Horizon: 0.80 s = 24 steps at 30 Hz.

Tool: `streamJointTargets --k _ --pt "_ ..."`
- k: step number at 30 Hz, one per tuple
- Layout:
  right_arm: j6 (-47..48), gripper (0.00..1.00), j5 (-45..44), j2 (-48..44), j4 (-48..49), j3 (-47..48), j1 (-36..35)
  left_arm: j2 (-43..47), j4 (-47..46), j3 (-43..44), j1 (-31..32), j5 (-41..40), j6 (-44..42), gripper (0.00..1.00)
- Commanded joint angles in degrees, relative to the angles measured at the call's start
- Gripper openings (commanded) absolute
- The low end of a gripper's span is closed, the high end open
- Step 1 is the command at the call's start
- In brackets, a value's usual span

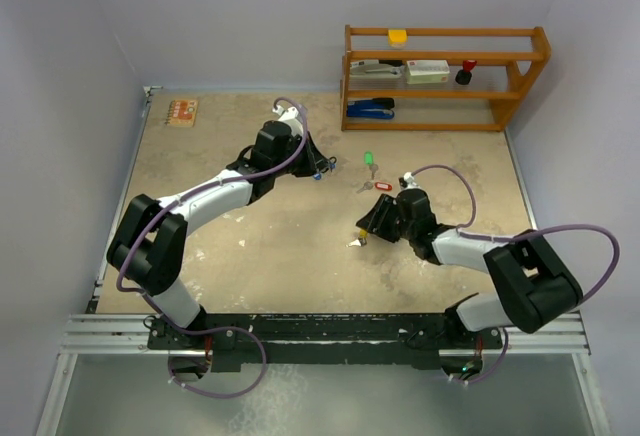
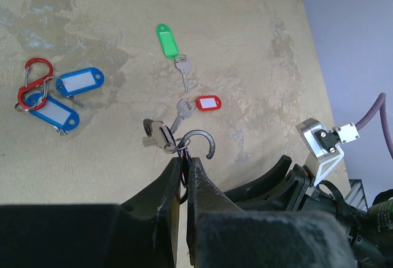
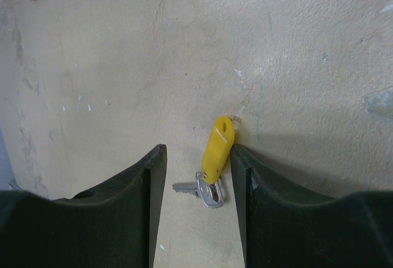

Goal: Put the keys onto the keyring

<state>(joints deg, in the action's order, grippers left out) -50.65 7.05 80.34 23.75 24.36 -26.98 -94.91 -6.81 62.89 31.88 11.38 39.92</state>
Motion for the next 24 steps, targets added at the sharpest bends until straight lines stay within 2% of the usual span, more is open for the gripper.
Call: streamJointTargets --k 1,24 --pt "-0.8 0.49 -0.7 2.2 0.4 -0.4 0.3 1.2 -3.4 0.2 -0.5 0.9 0.2 0.0" --pt "-0.1 0.25 2.4 5.1 4.1 -0.7 0.4 1.2 -3.5 -0.2 -0.9 1.0 0.3 0.0"
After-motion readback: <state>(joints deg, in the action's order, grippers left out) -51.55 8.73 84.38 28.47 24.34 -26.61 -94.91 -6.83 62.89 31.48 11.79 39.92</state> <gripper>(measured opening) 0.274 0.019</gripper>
